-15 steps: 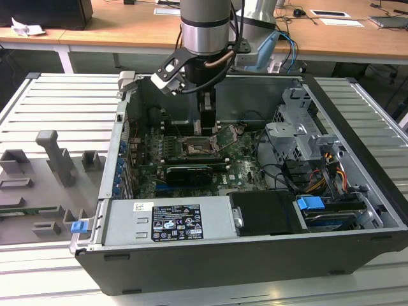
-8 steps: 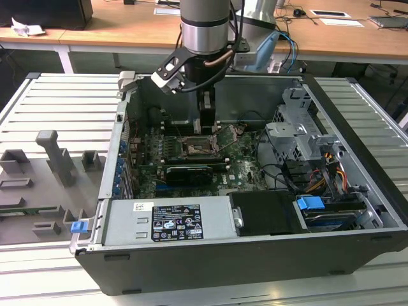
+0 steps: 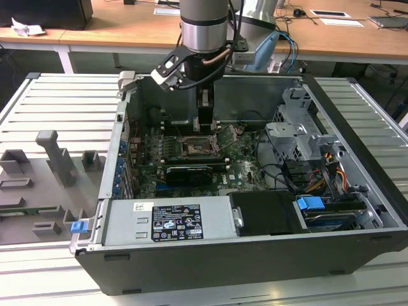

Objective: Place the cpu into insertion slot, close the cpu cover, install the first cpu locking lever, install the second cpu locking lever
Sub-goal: 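Place the cpu into insertion slot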

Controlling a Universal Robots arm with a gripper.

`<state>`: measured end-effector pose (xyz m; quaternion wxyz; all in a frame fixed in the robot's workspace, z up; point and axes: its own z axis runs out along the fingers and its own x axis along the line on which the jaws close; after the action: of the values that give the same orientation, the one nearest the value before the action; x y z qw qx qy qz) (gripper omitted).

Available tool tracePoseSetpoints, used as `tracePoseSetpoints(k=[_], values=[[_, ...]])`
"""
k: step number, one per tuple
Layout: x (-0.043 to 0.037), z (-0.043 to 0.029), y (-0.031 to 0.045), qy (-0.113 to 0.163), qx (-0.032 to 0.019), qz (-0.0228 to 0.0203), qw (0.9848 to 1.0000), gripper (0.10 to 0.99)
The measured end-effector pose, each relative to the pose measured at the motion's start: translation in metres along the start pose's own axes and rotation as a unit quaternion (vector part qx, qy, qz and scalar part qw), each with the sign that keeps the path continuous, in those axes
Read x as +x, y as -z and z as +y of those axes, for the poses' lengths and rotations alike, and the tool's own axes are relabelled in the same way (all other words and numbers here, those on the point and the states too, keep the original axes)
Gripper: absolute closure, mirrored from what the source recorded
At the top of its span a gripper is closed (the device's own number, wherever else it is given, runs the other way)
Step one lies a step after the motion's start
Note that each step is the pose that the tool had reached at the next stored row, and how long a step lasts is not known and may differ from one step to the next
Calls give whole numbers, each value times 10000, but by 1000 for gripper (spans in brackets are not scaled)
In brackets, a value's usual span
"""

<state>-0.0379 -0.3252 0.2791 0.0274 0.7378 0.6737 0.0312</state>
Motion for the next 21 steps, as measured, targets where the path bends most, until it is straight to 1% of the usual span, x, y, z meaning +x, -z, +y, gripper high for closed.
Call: tracePoseSetpoints(k=[3, 5, 6, 7, 8, 9, 11, 13, 17, 20, 21], values=[[32, -4, -6, 0, 0, 0, 10000, 557], [52, -8, -34, -1, -1, 0, 10000, 557], [51, -20, -131, 170, 1, 13, 9999, 557], [50, -30, -202, 386, 3, 31, 9992, 557], [48, -48, -271, 393, 3, 32, 9992, 557], [47, -61, -300, 393, -1, 32, 9992, 557], [41, -121, -427, 397, -2, 32, 9992, 557], [40, -136, -503, 409, -2, 33, 9992, 557], [39, -144, -586, 408, -2, 36, 9992, 557], [40, -147, -618, 415, -7, 37, 9991, 557], [45, -150, -627, 362, -7, 33, 9993, 557]])
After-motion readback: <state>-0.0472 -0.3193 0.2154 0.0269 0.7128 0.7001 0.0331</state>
